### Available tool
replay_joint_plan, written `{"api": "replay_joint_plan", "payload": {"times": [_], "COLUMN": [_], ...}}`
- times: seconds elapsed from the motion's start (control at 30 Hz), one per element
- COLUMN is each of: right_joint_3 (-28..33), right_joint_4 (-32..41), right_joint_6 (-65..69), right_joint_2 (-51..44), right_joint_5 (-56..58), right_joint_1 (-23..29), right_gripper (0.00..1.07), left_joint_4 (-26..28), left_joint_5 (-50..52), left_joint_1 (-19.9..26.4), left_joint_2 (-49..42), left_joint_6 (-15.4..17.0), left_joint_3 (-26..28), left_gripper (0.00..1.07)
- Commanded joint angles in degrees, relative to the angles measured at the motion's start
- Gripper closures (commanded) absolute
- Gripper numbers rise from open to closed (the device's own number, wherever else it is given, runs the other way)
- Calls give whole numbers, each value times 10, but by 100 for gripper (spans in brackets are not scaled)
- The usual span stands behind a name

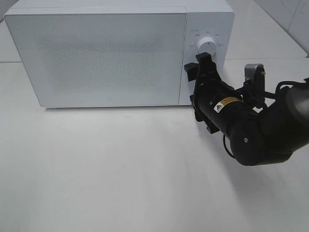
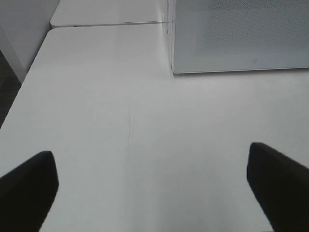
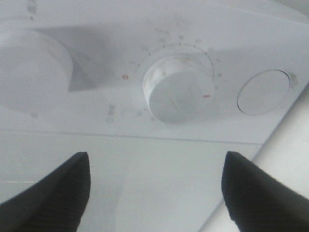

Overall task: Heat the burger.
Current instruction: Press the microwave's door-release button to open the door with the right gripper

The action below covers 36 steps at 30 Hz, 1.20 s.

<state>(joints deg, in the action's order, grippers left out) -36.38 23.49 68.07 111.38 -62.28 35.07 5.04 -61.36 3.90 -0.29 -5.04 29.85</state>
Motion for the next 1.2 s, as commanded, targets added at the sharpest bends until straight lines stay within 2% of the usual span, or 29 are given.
{"api": "replay_joint_plan", "payload": {"times": [0.03,0.23,0.37,0.53,0.7,0.97,1.2], "right_joint_3": [11,12,11,-6,-29,-60,-63], "right_joint_4": [-40,-61,-60,-60,-62,-68,-137], "right_joint_6": [-66,-218,-290,-452,-564,-666,-673], "right_joint_2": [-33,-99,-124,-165,-198,-246,-320], "right_joint_5": [74,233,295,460,563,700,828], "right_joint_1": [-3,-4,-8,-26,-31,-31,-31], "right_gripper": [34,34,34,34,34,34,34], "left_joint_4": [1,1,1,1,1,1,1], "left_joint_5": [1,1,1,1,1,1,1], "left_joint_1": [1,1,1,1,1,1,1], "left_joint_2": [-10,-10,-10,-10,-10,-10,-10], "left_joint_6": [2,2,2,2,2,2,2], "left_joint_3": [-2,-2,-2,-2,-2,-2,-2], "left_gripper": [6,6,6,6,6,6,6]}}
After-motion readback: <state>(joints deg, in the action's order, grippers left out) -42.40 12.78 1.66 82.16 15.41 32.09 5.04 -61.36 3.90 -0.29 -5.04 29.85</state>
